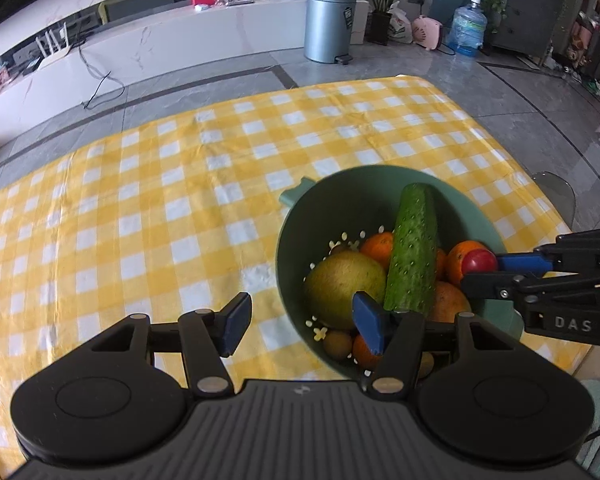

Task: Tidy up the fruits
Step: 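Open the left gripper to release the cucumber while the right carries the tomato to the colander, then open the right gripper to drop the tomato into the colander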

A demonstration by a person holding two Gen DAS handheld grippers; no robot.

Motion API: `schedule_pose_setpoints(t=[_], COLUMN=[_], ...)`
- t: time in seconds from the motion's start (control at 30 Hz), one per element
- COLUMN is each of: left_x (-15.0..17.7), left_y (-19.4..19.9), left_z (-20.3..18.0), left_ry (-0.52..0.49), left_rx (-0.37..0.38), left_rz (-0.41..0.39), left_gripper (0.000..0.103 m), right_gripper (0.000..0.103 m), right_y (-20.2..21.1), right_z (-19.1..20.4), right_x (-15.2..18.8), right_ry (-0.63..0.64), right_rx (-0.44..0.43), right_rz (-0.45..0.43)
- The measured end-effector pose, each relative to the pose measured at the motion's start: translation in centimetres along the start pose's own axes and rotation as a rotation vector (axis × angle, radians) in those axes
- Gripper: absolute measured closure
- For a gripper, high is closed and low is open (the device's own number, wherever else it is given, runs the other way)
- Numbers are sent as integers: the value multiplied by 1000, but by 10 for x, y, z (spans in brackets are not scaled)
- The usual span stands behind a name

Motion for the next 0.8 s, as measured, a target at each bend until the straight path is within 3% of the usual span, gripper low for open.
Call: schedule_pose_setpoints(t=[0.27, 0.33, 0.43, 0.57, 0.63, 0.7, 0.8], left_x=[6, 5, 4, 1, -1, -1, 1], left_y=[2, 6, 17, 41, 56, 74, 100], left_z=[1, 1, 1, 2, 3, 4, 4], left_ry=[10, 9, 7, 5, 9, 15, 24], left_rx=[-10, -17, -28, -52, -77, -97, -126], left_rz=[-26, -46, -76, -152, -204, -251, -313], left_gripper=[34, 34, 34, 34, 34, 32, 25], right_gripper=[77, 74, 62, 60, 55, 40, 30], right_y=[-15, -15, -9, 9, 27, 50, 87], right_z=[3, 4, 5, 9, 10, 13, 22], right_x=[1, 2, 0, -3, -6, -8, -9], right_ry=[16, 17, 18, 11, -6, -25, -35], right_rx=[-2, -3, 6, 17, 26, 42, 79], right_rz=[15, 14, 2, -32, -70, -129, -215])
Point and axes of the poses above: each gripper's, at about its wrist camera, not at the fingertips, and y roughly against the way its jaws point, z to its left, x to its underside, the point moved 9 cm from there along -y, roughly the way its jaws point, and after that the axes turned 3 degrees about -x, right-handed, at the moved point
